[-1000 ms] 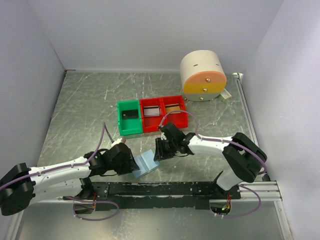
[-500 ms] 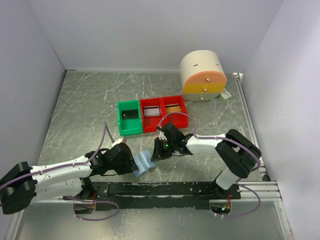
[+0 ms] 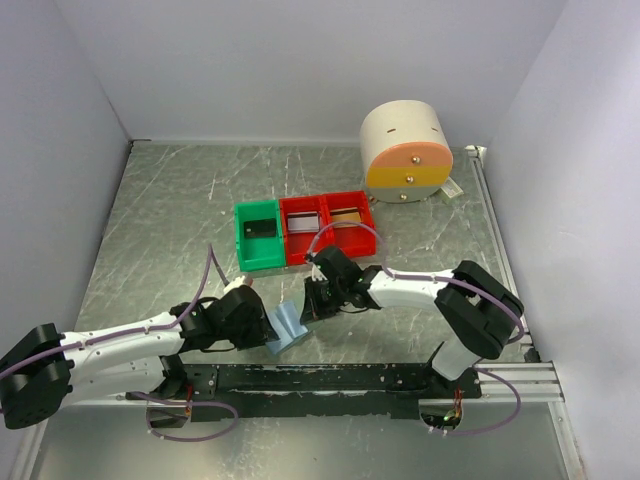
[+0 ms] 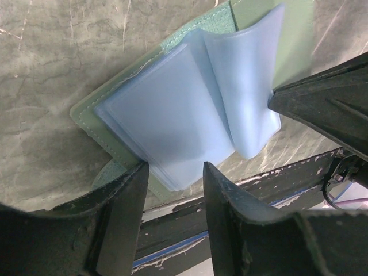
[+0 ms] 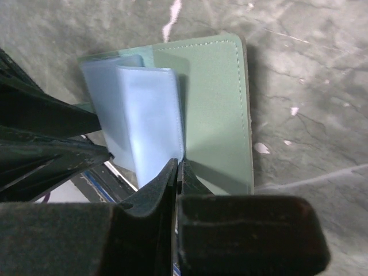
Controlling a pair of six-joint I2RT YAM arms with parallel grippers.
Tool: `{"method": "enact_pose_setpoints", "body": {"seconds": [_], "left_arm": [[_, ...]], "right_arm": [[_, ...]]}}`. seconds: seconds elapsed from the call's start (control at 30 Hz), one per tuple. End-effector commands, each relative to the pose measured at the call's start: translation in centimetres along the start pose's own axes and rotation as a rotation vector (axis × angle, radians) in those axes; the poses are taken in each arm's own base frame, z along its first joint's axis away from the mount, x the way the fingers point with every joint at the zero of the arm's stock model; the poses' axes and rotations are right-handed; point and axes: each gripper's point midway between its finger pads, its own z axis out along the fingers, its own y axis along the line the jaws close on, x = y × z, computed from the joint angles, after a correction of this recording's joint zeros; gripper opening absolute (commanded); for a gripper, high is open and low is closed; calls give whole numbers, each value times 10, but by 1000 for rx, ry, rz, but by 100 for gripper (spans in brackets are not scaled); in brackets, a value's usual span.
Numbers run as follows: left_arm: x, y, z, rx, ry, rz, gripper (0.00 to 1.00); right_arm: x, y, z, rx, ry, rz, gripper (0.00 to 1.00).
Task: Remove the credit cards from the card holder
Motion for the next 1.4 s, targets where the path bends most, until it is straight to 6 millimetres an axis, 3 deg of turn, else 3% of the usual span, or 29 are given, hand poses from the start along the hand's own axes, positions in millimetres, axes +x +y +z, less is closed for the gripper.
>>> {"method": "enact_pose_setpoints", "body": {"seconds": [0.0,0.3,0.63,0.77,0.93,1.17,1.37], "left_arm": [[-6,1,3,-17,-39,-8,58],[-10,-5,11,-20,-49,-17,58],[-28,-39,12,180,-147,-88,53],[-28,-30,12,120,-150,-94,50],[-23,-9,15,6,-126,-80,37],[-26,5,2,-89,-131,-44,47],[-36,5,-18,-113,-168,-3,62]], "right_arm": [[6,-21,2,112,14,27,1],[29,-42,12,155,78,68,6],[51,-50,13,156,125,88,6],[48,-50,12,165,114,81,6],[40,-45,11,157,97,70,6],[27,-37,-5,169,30,69,7],[17,-30,-33,188,-69,85,16]]}}
